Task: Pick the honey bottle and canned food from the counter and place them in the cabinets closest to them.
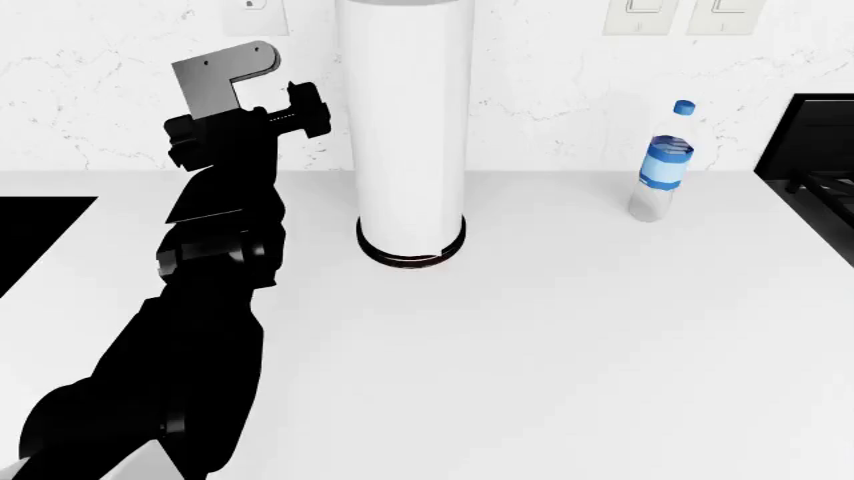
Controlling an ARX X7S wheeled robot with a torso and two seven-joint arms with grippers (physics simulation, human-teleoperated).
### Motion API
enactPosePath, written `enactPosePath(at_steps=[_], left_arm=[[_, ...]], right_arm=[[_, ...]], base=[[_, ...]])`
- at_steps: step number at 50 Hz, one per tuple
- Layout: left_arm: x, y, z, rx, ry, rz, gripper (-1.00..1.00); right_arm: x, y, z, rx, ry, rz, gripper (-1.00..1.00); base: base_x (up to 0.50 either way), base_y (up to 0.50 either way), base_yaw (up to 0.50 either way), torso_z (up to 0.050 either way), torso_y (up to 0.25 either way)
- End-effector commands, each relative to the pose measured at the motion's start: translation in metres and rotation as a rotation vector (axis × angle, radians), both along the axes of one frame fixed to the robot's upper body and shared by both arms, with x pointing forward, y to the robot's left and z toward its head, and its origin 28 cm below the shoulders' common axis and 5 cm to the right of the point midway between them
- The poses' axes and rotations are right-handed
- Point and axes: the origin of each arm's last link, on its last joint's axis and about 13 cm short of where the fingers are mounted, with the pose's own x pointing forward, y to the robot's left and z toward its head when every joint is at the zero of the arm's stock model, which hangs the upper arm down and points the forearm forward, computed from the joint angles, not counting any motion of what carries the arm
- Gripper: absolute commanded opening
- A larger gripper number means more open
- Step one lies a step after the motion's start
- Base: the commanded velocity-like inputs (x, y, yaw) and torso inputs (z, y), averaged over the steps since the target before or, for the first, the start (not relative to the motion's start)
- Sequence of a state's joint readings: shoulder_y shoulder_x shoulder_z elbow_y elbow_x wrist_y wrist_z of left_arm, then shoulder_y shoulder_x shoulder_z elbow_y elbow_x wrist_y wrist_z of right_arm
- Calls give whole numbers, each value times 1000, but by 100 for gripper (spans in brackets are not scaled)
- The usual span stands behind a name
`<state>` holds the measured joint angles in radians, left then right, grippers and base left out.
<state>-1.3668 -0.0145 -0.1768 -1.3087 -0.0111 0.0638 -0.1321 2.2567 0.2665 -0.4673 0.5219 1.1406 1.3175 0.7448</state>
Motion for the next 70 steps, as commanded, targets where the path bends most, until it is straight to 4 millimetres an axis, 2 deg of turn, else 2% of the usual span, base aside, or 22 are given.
enactPosePath(at_steps=[1,11,19,38,70], left_arm=[[0,0,0,1,-2,-1,100],[0,0,0,0,-2,-2,100],[0,0,0,3,-3,0,100],[0,0,0,7,-3,-2,100],[0,0,0,5,-1,-4,100]], right_arm=[[7,10,-12,-74,-32,51,100],[5,6,-14,-88,-36,22,100],[4,4,-16,-106,-107,-27,100],[-4,3,-1,-120,-185,-58,100],[-35,4,21,-103,-354,-69,100]], base=[[0,0,0,0,0],[0,0,0,0,0],[0,0,0,0,0],[0,0,0,0,0],[0,0,0,0,0]])
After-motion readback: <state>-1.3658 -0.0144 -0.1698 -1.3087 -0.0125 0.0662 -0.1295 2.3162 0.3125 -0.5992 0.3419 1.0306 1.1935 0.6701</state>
